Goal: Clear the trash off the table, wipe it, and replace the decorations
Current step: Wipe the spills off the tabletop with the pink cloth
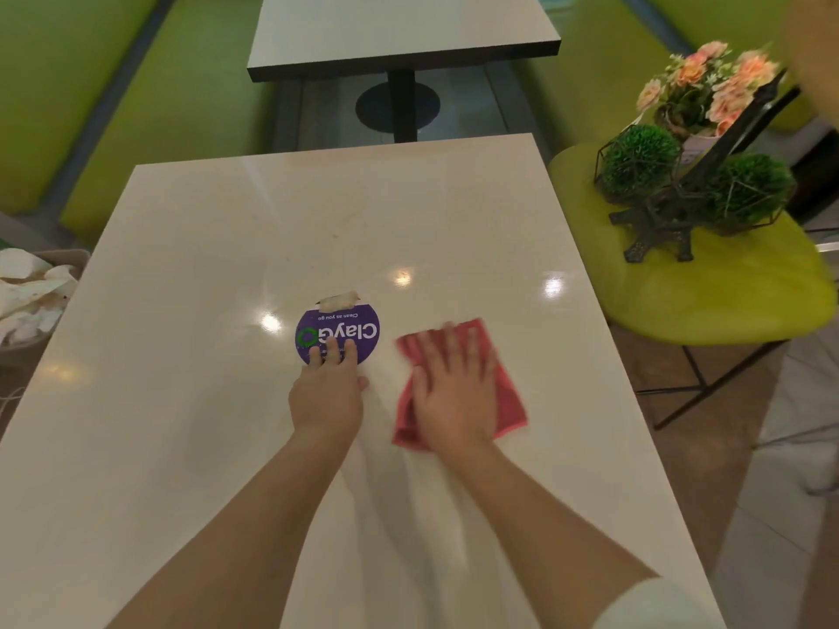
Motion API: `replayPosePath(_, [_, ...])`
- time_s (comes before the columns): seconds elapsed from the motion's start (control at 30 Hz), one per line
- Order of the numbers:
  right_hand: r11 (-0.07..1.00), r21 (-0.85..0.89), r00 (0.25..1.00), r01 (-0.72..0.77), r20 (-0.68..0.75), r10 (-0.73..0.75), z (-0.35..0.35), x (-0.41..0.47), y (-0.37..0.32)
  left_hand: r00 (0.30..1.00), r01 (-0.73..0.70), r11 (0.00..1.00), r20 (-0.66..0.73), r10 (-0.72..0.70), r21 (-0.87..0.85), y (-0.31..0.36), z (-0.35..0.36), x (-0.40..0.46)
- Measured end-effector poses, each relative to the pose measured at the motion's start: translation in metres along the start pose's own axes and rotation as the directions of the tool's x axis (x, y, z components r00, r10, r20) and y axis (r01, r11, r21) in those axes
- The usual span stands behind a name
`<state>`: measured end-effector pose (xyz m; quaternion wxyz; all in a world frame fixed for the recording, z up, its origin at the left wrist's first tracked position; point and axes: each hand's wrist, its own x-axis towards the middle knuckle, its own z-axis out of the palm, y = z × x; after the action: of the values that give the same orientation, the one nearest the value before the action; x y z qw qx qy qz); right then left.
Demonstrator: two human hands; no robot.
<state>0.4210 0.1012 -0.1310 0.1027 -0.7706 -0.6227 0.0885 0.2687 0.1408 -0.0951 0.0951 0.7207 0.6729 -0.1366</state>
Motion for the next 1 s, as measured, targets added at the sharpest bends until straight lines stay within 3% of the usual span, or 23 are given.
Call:
replayPosePath(0.1, [0.99,0.06,0.991,0.127,0.03,-0.129,0.009,-0.012,-0.029,1.0,0.01,0.999,-0.015,-0.01,0.031,0.004,-0.002,0.001])
replayPosePath(0.23, [0.978,0.038,0.978,0.205,0.036,-0.207,0.003,-0.011,0.007,1.0,0.008,0.999,-0.014,-0.008,0.046,0.005,-0.006,0.0])
replayPosePath(0.47, [0.988,-0.06,0.989,-0.145,-0.036,0.143,-0.033,0.003,0.138,1.0,0.002,0.998,-0.001,-0.002,0.064,0.003,-0.009,0.003])
replayPosePath(0.67, [0.956,-0.074,0.958,-0.285,-0.065,0.281,-0.027,0.0,0.11,1.0,-0.015,1.0,-0.023,0.015,0.004,0.0,-0.005,0.0])
replayPosePath(0.9, [1.0,0.023,1.0,0.017,0.0,-0.017,0.007,-0.053,-0.032,0.995,-0.079,0.997,-0.064,0.079,-0.002,-0.01,-0.001,0.001])
replayPosePath(1.0, [0.992,0.013,0.991,0.124,0.052,-0.124,0.012,-0.059,-0.041,0.991,-0.109,0.994,-0.07,0.11,0.019,-0.015,0.0,0.002])
